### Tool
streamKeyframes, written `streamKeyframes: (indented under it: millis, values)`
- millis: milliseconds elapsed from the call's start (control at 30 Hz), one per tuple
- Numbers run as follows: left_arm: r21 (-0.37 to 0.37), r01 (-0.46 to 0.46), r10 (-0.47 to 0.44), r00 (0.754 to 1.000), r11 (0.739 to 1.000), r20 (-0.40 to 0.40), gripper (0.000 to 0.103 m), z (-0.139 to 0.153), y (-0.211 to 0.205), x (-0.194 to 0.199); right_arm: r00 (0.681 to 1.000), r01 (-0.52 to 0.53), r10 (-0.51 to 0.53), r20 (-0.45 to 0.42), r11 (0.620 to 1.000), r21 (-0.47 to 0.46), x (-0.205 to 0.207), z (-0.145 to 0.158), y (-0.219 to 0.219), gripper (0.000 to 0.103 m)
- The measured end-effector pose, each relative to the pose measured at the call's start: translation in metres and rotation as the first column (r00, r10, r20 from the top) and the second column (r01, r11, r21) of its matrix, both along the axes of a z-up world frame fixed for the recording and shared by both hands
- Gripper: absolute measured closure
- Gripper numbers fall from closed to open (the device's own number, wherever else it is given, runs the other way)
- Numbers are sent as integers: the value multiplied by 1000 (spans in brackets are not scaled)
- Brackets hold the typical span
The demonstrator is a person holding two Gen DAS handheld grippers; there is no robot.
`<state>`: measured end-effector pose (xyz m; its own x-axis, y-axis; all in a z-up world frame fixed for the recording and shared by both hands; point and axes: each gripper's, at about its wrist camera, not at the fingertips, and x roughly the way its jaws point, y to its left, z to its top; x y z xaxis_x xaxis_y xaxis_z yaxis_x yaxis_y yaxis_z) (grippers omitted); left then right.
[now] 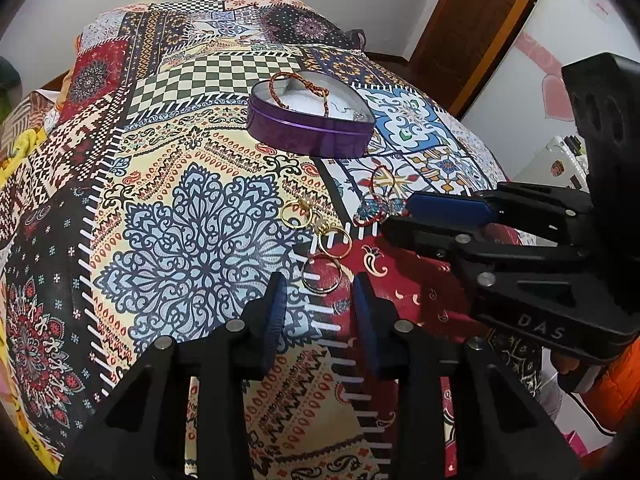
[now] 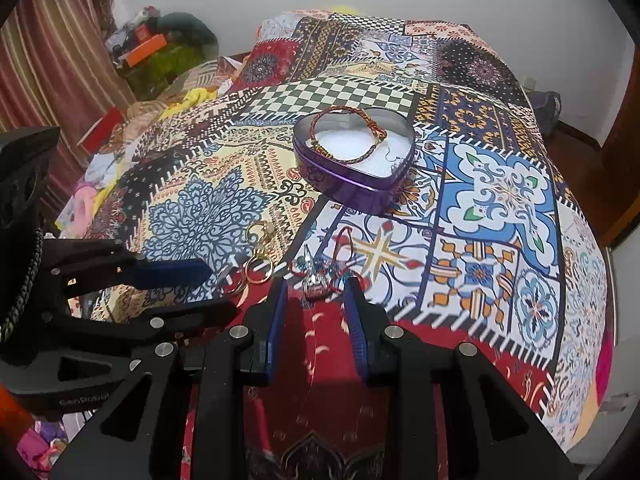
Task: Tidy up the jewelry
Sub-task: 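Move the left tool to the gold rings while the right tool reaches a silver earring, then grasp the gold rings with the left tool while the right tool grasps the silver earring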
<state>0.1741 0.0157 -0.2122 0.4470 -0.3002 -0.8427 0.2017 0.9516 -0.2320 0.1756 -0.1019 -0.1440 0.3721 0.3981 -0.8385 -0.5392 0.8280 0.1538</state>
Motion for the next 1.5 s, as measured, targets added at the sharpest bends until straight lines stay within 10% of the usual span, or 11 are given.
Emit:
streamKeyframes:
  millis: [300,1500]
  values:
    - [7,-11,11,1000,1000,15,83,-3,1,5,1000,-24,25,13,999,-39,1,-7,8,89]
    - [17,-76,71,976,997,207,83,72,10,0,983,60,-72,167,995,74,-2,64,-22,89]
